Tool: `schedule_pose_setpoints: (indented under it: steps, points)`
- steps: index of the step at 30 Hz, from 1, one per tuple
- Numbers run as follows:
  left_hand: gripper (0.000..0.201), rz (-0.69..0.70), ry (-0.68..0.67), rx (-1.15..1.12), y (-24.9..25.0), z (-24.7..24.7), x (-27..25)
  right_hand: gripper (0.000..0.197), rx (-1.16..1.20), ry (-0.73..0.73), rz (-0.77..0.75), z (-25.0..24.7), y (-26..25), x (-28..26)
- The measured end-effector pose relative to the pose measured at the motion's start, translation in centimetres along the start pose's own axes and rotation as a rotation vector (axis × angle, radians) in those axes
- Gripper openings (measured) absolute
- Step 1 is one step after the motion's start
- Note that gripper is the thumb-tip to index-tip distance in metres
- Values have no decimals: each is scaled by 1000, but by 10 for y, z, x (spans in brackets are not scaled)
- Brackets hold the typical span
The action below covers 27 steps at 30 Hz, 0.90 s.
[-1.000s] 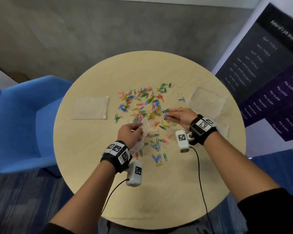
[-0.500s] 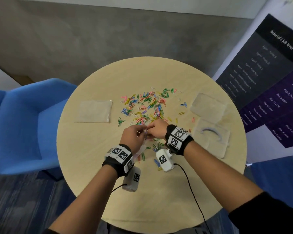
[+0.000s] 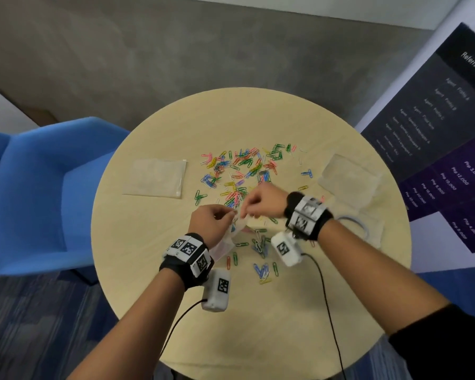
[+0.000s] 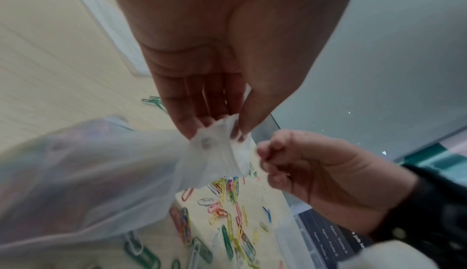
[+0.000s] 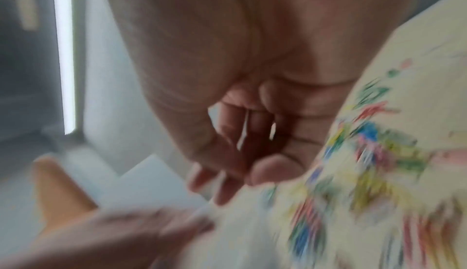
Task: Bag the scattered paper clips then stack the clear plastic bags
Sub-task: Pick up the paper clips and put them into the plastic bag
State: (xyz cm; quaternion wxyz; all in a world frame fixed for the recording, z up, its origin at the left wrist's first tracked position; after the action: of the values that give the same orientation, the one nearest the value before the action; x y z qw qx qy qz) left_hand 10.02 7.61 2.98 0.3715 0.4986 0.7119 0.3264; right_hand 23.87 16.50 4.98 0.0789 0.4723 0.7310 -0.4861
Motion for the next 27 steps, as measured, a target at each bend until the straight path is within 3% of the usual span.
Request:
schedule_pose_setpoints:
  steps: [1,3,5,6,9,12,18,23,27]
  points:
    - [15,-6,29,-32,-2,-3,1,17,47,80,-10,-19,5,7]
    - [14,-29,71,-105,-10,-7,1,15,71,381,24,-66,26,28]
    - [15,-41,101,-171,-16,-9,0,19,-38,658,116,-109,57,56]
    - [15,-50,119,-205,-19,-11,-2,26,-118,711,165,-125,70,72]
    - [14,-82,171,-286,-28,-14,-7,52,-238,625,363,-143,105,115]
    - [14,-108,195,-290,-31,-18,-9,59,-275,493,432,-136,122,138]
    - [15,-108,165,-286,-23,-21,-4,52,-594,464,181,-106,87,144]
    - [16,-136,144,-313,-23,-17,-5,24,-792,529,120,-86,79,125]
    - [16,-144,122,-310,-21,-16,-9,19,-558,575,198,-88,86,106]
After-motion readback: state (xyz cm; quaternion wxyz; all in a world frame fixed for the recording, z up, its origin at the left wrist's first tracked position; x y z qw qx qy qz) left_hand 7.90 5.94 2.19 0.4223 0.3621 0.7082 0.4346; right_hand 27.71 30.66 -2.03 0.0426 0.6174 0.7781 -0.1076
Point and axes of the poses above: each hand's wrist, its own x-axis towards the middle knuckle, its own z-axis out of the palm, y = z × x, the point moved 5 cm from there along x, towards the middle knuckle, and after that the axes turned 5 degrees about z, right-handed, at the moved point
